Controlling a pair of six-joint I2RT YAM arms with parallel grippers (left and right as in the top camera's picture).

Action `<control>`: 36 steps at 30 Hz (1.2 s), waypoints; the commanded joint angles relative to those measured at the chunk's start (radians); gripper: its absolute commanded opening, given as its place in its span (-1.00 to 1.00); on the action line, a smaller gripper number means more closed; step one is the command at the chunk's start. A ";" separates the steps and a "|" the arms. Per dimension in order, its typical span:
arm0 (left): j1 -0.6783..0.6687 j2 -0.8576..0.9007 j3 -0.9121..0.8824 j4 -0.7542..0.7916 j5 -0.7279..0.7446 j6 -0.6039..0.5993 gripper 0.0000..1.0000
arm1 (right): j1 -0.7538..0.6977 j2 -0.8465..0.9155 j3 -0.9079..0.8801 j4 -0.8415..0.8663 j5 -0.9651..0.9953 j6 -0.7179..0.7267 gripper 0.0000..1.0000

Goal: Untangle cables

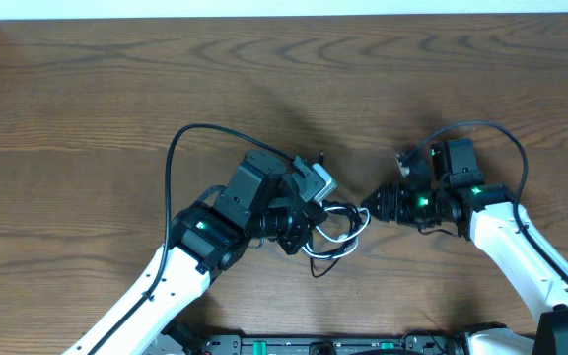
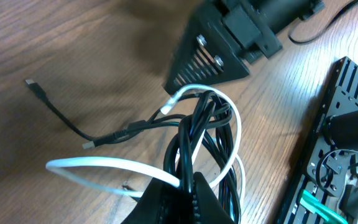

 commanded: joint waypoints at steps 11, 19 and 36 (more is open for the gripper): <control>-0.001 0.000 0.003 0.024 -0.140 -0.175 -0.85 | 0.005 0.007 -0.003 -0.198 0.016 -0.271 0.47; 0.000 0.000 0.003 0.047 -0.187 -0.254 -0.85 | 0.005 0.007 -0.003 -0.230 0.031 -0.289 0.52; 0.000 0.000 0.003 0.047 -0.182 -0.300 -0.85 | 0.004 0.007 -0.003 0.063 -0.491 -0.277 0.11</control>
